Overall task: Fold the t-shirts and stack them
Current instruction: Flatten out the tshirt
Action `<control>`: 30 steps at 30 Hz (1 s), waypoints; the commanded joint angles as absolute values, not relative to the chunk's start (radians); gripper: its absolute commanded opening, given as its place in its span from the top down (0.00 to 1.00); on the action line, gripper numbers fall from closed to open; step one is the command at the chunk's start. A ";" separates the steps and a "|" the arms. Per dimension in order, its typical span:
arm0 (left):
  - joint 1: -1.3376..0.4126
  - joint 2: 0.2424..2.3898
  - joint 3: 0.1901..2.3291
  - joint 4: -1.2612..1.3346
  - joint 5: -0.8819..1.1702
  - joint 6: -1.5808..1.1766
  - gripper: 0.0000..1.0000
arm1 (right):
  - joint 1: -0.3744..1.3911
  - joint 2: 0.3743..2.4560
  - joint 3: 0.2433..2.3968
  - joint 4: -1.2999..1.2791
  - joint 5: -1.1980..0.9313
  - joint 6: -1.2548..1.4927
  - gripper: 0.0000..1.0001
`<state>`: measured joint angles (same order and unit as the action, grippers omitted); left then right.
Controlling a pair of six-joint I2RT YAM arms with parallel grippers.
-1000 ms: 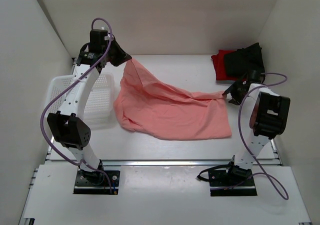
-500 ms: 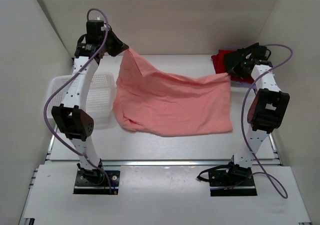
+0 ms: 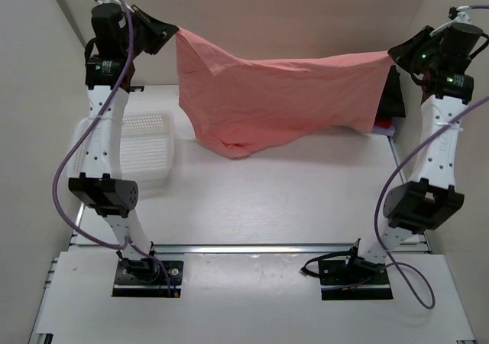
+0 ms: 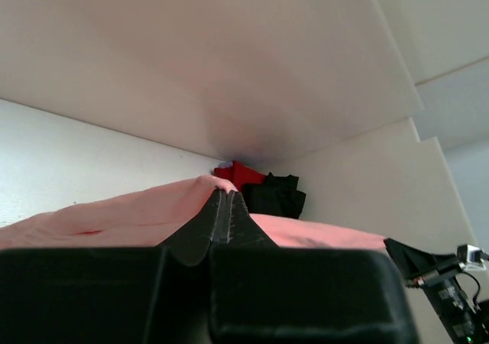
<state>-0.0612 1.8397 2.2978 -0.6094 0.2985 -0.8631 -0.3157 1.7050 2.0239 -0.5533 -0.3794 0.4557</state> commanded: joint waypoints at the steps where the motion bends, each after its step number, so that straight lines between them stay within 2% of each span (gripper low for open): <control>1: -0.052 1.646 2.248 -0.598 0.351 -0.861 1.00 | -0.348 1.556 1.929 -0.594 -0.379 0.474 1.00; 5: -0.063 1.484 2.021 -0.647 0.408 -0.821 1.00 | -0.295 1.401 1.775 -0.659 -0.304 0.425 1.00; 8: -0.074 1.385 1.986 -0.657 0.378 -0.801 1.00 | -0.271 1.318 1.756 -0.684 -0.278 0.422 1.00; 10: -0.055 1.379 2.040 -0.657 0.377 -0.814 1.00 | -0.302 1.270 1.772 -0.696 -0.258 0.439 1.00; 14: -0.032 1.471 2.279 -0.650 0.417 -0.867 1.00 | -0.318 1.183 1.804 -0.643 -0.178 0.422 1.00; 16: -0.031 1.520 2.316 -0.596 0.446 -0.937 1.00 | -0.322 1.164 1.798 -0.608 -0.152 0.431 1.00; 22: -0.064 1.606 2.226 -0.462 0.428 -0.994 1.00 | -0.310 1.285 1.816 -0.612 -0.253 0.475 1.00; 26: -0.057 1.738 2.267 -0.477 0.526 -1.039 1.00 | -0.266 1.463 1.880 -0.662 -0.336 0.489 1.00; 27: -0.055 1.828 2.299 -0.486 0.573 -1.061 1.00 | -0.249 1.562 1.934 -0.690 -0.375 0.497 0.99; 30: -0.052 1.911 2.362 -0.477 0.606 -1.081 1.00 | -0.235 1.649 2.055 -0.729 -0.408 0.480 0.99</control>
<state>-0.0582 1.8740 2.2990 -0.4824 0.5285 -1.0351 -0.2520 1.5890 1.9675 -0.6815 -0.3397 0.4759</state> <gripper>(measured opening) 0.012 0.011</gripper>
